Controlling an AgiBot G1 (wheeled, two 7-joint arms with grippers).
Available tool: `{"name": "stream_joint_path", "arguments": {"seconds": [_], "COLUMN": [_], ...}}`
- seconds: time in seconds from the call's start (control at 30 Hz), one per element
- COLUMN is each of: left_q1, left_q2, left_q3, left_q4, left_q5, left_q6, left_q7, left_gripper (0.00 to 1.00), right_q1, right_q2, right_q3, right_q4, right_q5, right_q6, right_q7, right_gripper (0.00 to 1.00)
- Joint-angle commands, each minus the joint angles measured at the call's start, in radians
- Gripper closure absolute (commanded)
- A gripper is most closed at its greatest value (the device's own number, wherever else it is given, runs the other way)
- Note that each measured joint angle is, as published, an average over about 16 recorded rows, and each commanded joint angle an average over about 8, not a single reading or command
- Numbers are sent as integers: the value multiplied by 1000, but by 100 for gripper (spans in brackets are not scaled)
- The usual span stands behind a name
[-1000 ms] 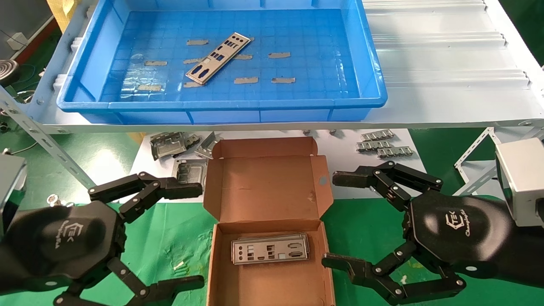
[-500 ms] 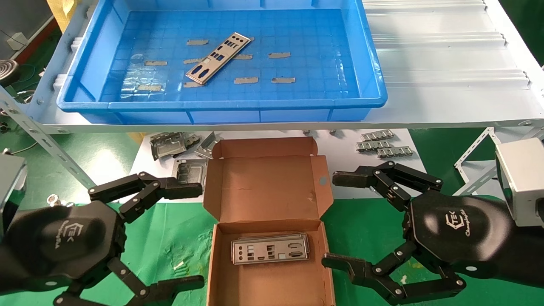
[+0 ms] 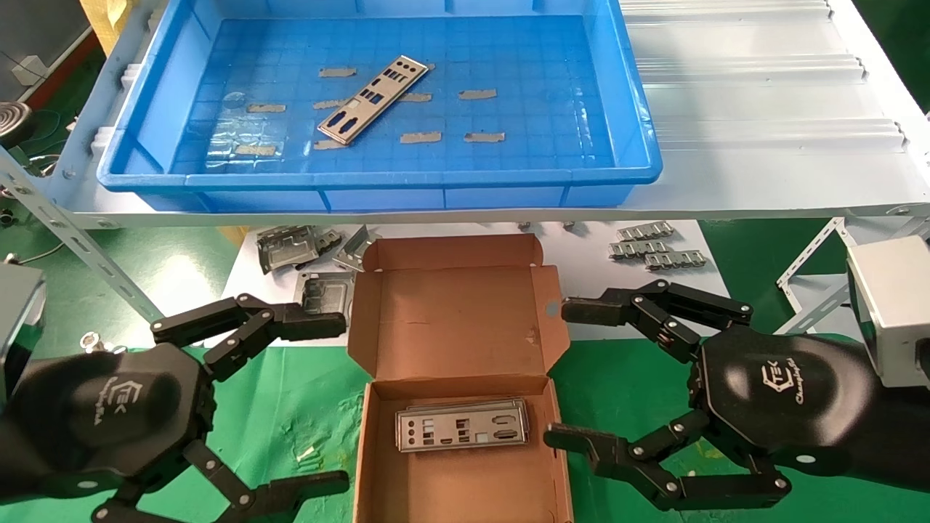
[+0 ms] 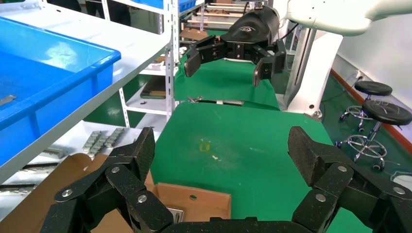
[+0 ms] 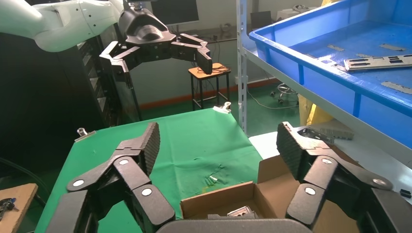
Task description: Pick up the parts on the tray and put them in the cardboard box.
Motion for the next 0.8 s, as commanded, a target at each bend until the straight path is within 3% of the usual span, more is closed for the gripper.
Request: {"name": "stream_joint_path", "arguments": {"seconds": [0.03,0.63,0.8], "left_q1": [0,-1,-42], "left_q2": [0,0,5], "left_q3": [0,-1,-1], "left_q4": [0,0,-3], "left_q5": [0,0,21], "left_q6": [0,-1,-25], "left_q7": [0,0,-10], "left_gripper": [0,0,0], "right_q1": [0,0,0], "right_q2": [0,0,0], "right_q3": [0,0,0], "right_q4": [0,0,0], "right_q5": [0,0,0], "right_q6": [0,0,0], "right_q7": [0,0,0], "right_gripper": [100,100,100]}}
